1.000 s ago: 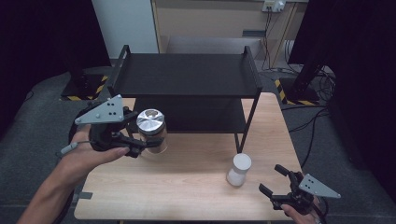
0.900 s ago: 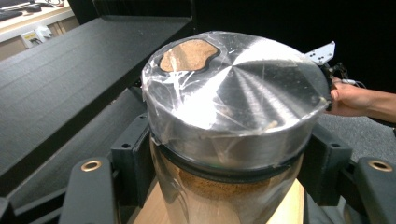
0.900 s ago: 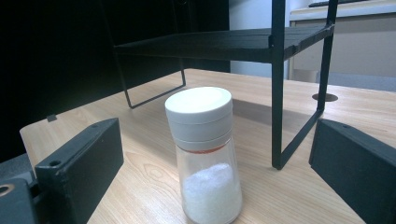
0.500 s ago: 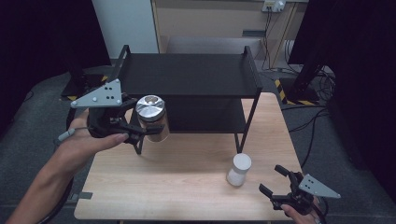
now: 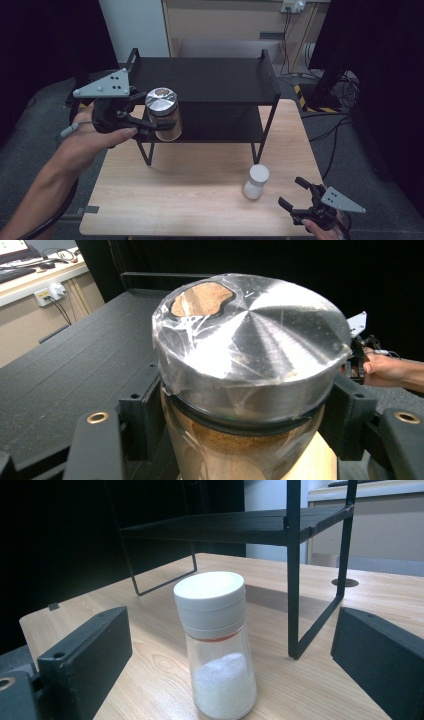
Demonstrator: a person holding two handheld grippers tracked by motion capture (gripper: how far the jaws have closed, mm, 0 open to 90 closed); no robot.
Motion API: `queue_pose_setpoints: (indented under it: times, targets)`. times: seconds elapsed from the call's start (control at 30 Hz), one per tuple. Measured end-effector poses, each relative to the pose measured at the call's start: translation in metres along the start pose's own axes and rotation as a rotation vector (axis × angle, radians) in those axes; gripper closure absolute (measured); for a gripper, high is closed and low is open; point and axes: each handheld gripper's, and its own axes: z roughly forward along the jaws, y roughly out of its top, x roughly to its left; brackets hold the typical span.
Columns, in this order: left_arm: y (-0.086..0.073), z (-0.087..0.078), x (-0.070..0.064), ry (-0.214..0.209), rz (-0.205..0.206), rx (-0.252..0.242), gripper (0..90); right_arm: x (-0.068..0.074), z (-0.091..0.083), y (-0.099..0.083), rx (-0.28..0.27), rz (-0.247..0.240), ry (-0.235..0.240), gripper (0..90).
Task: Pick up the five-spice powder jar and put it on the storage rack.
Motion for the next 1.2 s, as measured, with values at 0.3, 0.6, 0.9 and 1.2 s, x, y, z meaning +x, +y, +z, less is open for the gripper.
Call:
queue_pose_setpoints:
  times: [0.3, 0.6, 0.9, 1.2]
  targets:
    - [0.004, 0.000, 0.006, 0.015, -0.002, 0.003, 29.9, 0.000, 0.000, -0.001, 0.004, 0.002, -0.003, 3.4]
    - [0.012, 0.006, 0.019, 0.028, -0.006, -0.011, 29.9, 0.000, 0.002, -0.002, 0.019, 0.003, -0.001, 3.4]
    - [0.018, 0.012, 0.030, 0.044, -0.008, -0.013, 29.8, -0.001, 0.002, -0.003, 0.024, 0.006, -0.003, 3.4]
    - [0.021, 0.018, 0.039, 0.065, -0.009, -0.006, 29.9, -0.002, 0.001, -0.004, 0.027, 0.009, -0.005, 3.4]
